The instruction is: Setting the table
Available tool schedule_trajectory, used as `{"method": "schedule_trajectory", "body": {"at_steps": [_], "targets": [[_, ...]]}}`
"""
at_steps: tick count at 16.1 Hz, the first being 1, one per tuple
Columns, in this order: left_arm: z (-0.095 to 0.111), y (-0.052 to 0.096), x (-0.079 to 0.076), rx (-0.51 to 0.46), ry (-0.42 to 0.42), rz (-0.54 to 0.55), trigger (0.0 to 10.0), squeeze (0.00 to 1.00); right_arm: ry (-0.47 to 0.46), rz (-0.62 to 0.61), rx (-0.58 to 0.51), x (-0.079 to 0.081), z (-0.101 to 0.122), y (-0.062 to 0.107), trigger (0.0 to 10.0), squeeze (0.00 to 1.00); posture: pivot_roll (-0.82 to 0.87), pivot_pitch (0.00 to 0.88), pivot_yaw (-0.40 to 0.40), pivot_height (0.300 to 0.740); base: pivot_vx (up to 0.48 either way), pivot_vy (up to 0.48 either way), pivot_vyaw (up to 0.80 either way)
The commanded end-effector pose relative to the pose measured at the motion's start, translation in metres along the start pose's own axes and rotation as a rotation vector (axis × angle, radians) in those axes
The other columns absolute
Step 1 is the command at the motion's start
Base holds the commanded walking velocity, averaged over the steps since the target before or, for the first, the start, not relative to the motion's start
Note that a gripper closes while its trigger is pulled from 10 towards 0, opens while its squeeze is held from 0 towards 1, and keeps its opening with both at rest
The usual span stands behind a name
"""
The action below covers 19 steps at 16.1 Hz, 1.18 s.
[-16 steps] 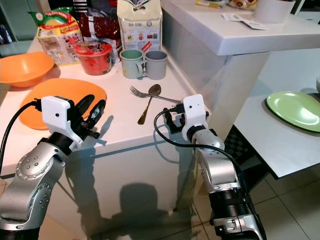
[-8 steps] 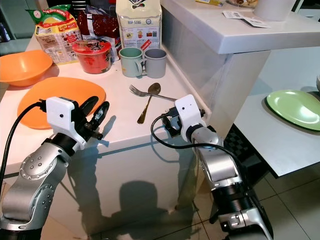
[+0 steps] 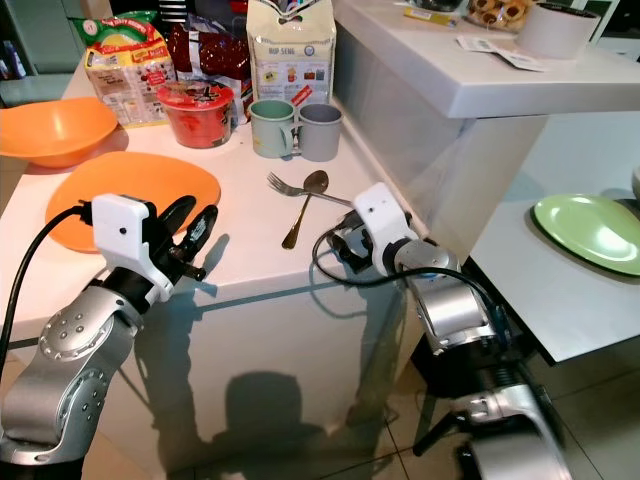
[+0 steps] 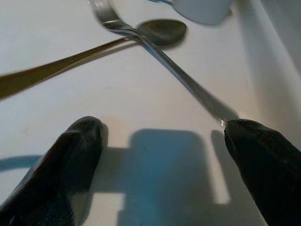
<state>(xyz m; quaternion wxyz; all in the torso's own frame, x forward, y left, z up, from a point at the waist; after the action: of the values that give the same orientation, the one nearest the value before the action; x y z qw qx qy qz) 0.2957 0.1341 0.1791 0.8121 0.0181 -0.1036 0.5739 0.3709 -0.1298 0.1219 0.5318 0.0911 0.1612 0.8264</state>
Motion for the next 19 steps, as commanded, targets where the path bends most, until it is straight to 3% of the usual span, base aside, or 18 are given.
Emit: {"method": "schedule_trajectory", "body": {"at_steps": [1,2,5,7,9,11,13,15,16,19], "targets": [[0.004,0.001,-0.003,-0.005,0.004,-0.003,10.0,0.00,-0.105,-0.049,0.147,-0.003,-0.043,-0.003,10.0,0.00,0.03,0.000,-0.042,0.740,0.000,0.000,0.00],[0.004,0.001,-0.005,-0.003,0.006,-0.008,10.0,0.00,-0.141,-0.066,0.136,0.000,-0.053,-0.006,10.0,0.00,0.03,0.000,-0.041,0.740,0.000,0.000,0.00],[0.004,0.001,-0.006,-0.001,0.008,-0.007,10.0,0.00,-0.038,-0.110,-0.005,0.012,-0.063,-0.008,10.0,0.00,0.03,0.000,-0.043,0.740,0.000,0.000,0.00],[0.003,0.000,-0.007,0.002,0.011,-0.009,10.0,0.00,0.005,-0.121,-0.021,0.021,-0.078,-0.010,10.0,0.00,0.03,0.004,-0.039,0.740,0.000,0.000,0.00],[0.003,0.000,-0.011,0.006,0.016,-0.020,10.0,0.00,-0.006,-0.135,0.013,0.027,-0.096,-0.017,10.0,0.00,0.03,0.014,-0.042,0.740,0.000,0.000,0.00],[0.004,0.001,-0.011,0.009,0.011,-0.020,10.0,0.00,0.058,-0.111,0.088,0.028,-0.098,-0.021,10.0,0.00,0.05,0.024,-0.048,0.740,0.000,0.000,0.00],[0.005,0.005,-0.008,0.012,0.007,-0.007,10.0,0.00,0.102,-0.057,0.046,0.019,-0.072,-0.021,10.0,0.00,0.05,0.032,-0.056,0.740,0.000,0.000,0.00],[0.004,0.005,-0.007,0.015,0.013,0.005,10.0,0.00,0.143,-0.048,-0.058,-0.005,-0.026,-0.014,10.0,0.00,0.03,0.031,-0.066,0.740,0.000,0.000,0.00],[0.003,0.005,-0.008,0.015,0.018,0.005,10.0,0.00,0.141,-0.050,-0.074,-0.009,-0.017,-0.012,10.0,0.00,0.03,0.031,-0.066,0.740,0.000,0.000,0.00],[0.003,0.002,-0.014,0.014,0.026,-0.005,10.0,0.00,0.130,-0.012,-0.089,-0.006,0.008,-0.006,10.0,0.00,0.01,0.023,-0.068,0.740,0.000,0.000,0.00]]}}
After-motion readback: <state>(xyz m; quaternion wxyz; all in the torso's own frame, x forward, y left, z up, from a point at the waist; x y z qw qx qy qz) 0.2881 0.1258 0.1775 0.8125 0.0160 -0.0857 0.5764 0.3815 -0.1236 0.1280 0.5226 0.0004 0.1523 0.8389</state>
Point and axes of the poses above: a point about 5 cm out from each wrist's last joint towards the gripper, its own y axis pointing back from the gripper into the wrist, its own z axis along the axis of the wrist's last joint, x = y × z, the point moved 3 cm from there along -y, pointing out of the wrist towards the gripper, and after that the axes turned 10 degrees about -y, right-handed, at the moved point
